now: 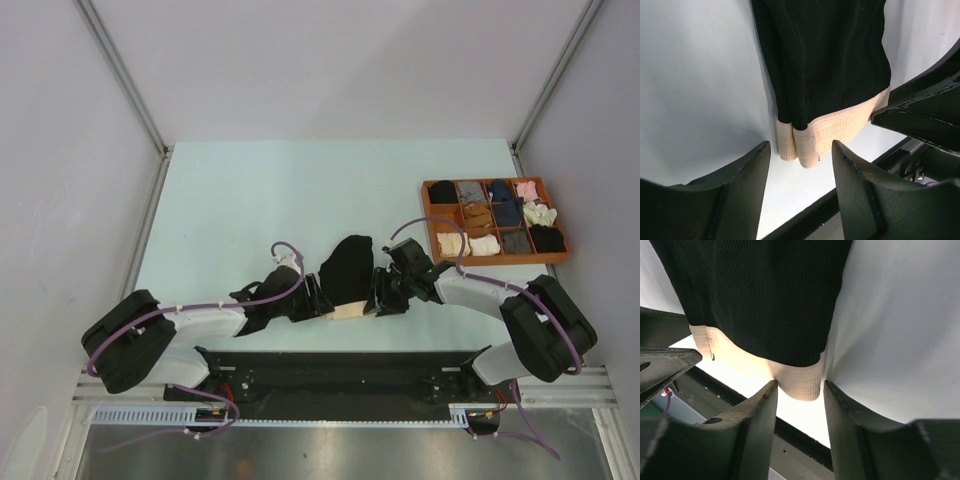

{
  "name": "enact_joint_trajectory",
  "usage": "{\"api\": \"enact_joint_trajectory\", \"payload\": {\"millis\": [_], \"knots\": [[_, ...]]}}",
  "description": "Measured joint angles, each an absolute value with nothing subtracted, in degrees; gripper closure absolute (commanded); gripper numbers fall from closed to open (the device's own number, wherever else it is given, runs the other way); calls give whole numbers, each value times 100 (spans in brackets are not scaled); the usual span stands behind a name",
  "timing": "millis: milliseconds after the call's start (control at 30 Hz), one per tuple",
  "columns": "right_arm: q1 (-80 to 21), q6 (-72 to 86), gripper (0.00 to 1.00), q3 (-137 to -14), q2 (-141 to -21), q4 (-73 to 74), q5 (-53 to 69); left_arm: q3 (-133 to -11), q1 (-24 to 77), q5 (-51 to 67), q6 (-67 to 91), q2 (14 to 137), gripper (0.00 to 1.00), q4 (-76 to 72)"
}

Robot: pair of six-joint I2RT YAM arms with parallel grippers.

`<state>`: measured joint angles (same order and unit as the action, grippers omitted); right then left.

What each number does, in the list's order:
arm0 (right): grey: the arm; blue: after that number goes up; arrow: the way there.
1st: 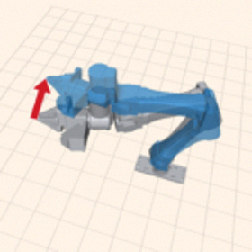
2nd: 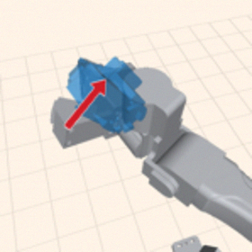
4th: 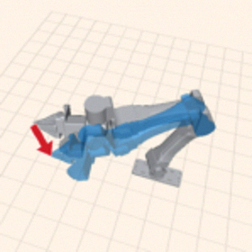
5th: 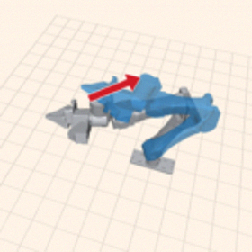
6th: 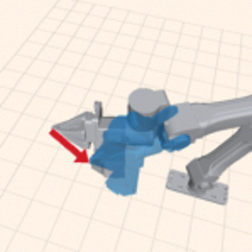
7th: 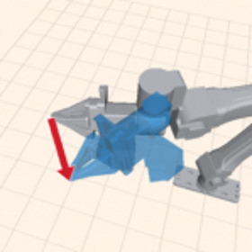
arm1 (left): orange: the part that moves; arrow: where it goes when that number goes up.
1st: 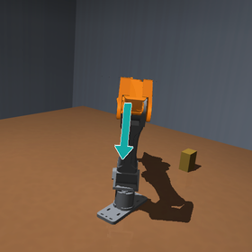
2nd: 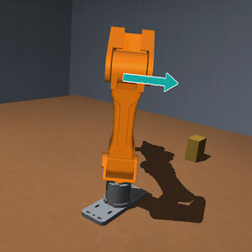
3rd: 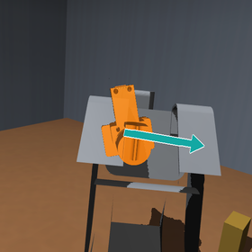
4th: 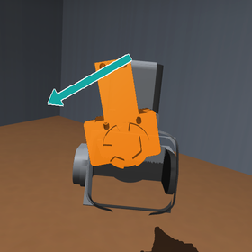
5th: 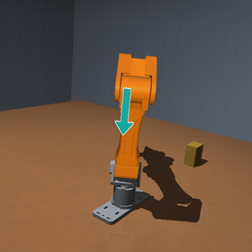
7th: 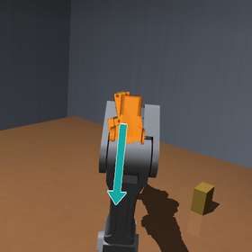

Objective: Roll the underwear
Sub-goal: Fold the underwear at the center of the board.

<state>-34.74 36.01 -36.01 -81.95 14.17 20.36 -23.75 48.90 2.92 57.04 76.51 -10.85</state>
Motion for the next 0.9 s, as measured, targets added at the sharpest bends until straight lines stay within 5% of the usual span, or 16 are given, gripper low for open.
{"api": "enact_joint_trajectory", "payload": {"millis": [200, 633, 900], "knots": [[-3496, 3605, 75, -3586, -8324, 1293, 2001, -2482, 4956, 115, 5756, 7725, 54, -849], [-3597, 3651, 74, -3586, -8379, 1146, 1992, -2670, 5162, -134, 5854, 7883, 54, -674], [-3723, 3771, 69, -3586, -8401, 1061, 1955, -2681, 5196, -163, 5889, 7955, 67, -668]]}}
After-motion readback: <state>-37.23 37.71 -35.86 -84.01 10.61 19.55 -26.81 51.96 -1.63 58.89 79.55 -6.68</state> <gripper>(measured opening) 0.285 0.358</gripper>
